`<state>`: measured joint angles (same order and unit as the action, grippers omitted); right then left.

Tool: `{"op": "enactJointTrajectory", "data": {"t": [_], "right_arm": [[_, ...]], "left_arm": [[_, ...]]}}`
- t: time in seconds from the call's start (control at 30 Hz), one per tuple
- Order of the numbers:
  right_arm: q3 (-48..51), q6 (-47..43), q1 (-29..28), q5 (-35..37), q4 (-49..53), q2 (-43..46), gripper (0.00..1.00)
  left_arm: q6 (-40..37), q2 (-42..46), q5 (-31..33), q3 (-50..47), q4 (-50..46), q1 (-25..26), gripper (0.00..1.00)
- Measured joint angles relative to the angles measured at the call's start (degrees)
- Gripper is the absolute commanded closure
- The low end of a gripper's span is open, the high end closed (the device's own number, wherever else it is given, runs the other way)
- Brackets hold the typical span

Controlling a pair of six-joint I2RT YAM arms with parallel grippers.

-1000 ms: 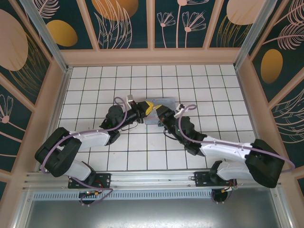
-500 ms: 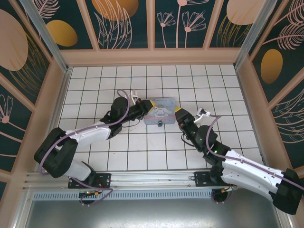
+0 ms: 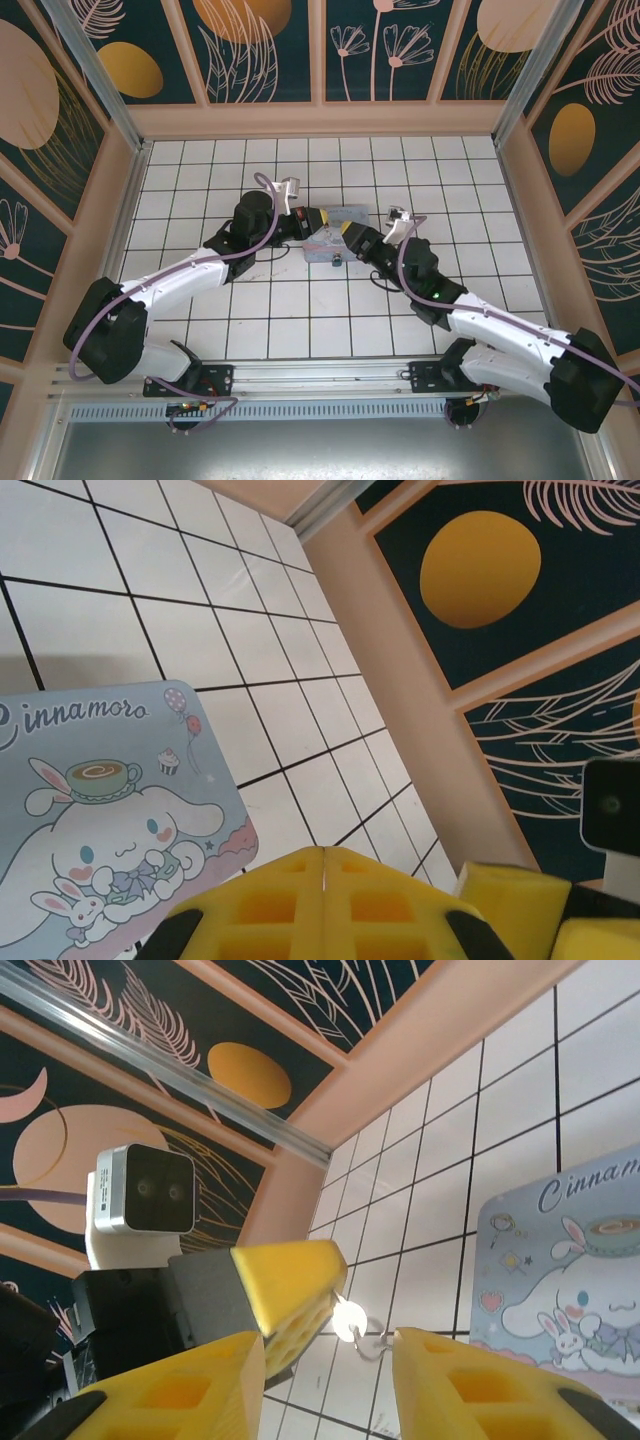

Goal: Unlock the padlock with the key

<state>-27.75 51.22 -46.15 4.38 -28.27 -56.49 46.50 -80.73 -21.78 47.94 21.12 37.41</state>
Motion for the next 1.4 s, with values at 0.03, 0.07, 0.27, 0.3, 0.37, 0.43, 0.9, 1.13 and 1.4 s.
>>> {"op": "enactJointTrajectory", "data": {"t": [0.03, 0.07, 0.27, 0.3, 0.37, 0.43, 0.9, 1.13, 1.4], "right_arm": [[0.07, -0.28, 0.74, -1.18, -1.07, -0.42, 0.61], [0.22, -0.39, 1.29, -2.05, -2.23, -0.76, 0.61], [3.39, 0.46, 2.36, -4.96, -11.04, -1.95, 0.61], [4.20, 1.07, 2.36, -4.98, -12.90, -2.38, 0.61], [5.68, 2.40, 2.36, -4.90, -16.09, -3.43, 0.61], [7.19, 4.17, 2.34, -4.76, -19.80, -4.94, 0.61], [5.95, 10.38, 0.92, -2.91, -34.49, -16.83, 0.61], [4.85, 11.56, 0.20, -2.91, -37.73, -20.46, 0.62], [3.87, 12.17, -0.22, -2.95, -39.36, -21.46, 0.65]], "left_arm": [[-0.02, 0.04, -0.39, 0.00, 0.02, 0.02, 1.00], [0.02, 0.13, -0.68, 0.00, 0.02, 0.02, 1.00], [3.13, 1.31, -2.27, -1.86, 3.32, 0.02, 1.00], [4.48, 1.55, -2.43, -2.60, 4.59, 0.00, 1.00], [6.58, 1.77, -2.49, -3.80, 6.62, 0.00, 1.00], [9.42, 1.84, -2.47, -5.27, 9.40, 0.02, 1.00], [20.70, 2.73, -1.51, -9.05, 19.80, 0.02, 1.00], [21.73, 2.73, -1.03, -9.55, 20.81, 0.02, 1.00], [21.94, 2.73, -0.59, -10.14, 21.29, 0.00, 1.00]]}}
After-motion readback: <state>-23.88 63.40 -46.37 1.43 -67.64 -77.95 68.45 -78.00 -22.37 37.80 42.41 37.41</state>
